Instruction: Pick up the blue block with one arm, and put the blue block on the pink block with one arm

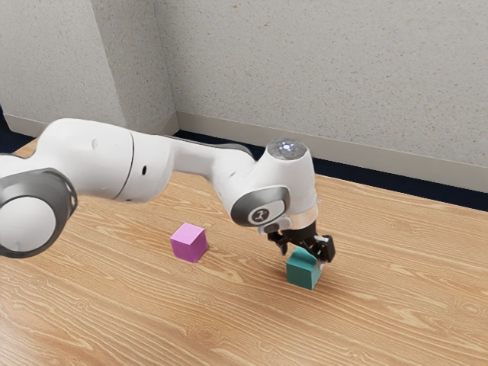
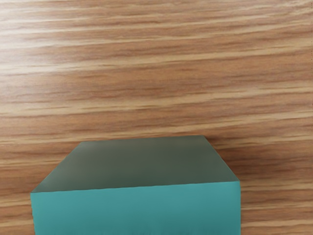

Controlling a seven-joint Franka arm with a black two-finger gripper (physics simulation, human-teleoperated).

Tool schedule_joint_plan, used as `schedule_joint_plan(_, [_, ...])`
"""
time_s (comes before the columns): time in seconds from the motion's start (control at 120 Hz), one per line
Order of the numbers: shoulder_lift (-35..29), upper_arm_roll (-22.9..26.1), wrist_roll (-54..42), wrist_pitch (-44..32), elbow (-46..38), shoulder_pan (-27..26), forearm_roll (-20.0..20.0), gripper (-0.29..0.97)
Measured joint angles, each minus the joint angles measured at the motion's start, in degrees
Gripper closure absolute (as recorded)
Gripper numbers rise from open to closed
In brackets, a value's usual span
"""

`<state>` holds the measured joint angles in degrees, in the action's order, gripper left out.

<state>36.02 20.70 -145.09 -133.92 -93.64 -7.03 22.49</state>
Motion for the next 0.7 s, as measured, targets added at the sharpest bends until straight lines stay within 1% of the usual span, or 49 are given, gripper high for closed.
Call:
schedule_joint_plan(0.592, [1.58, -0.12, 0.03, -1.23, 0.87, 0.00, -0.04, 0.00])
schedule_joint_plan(0.7, [1.64, -0.14, 0.03, -1.35, 1.04, 0.00, -0.20, 0.08])
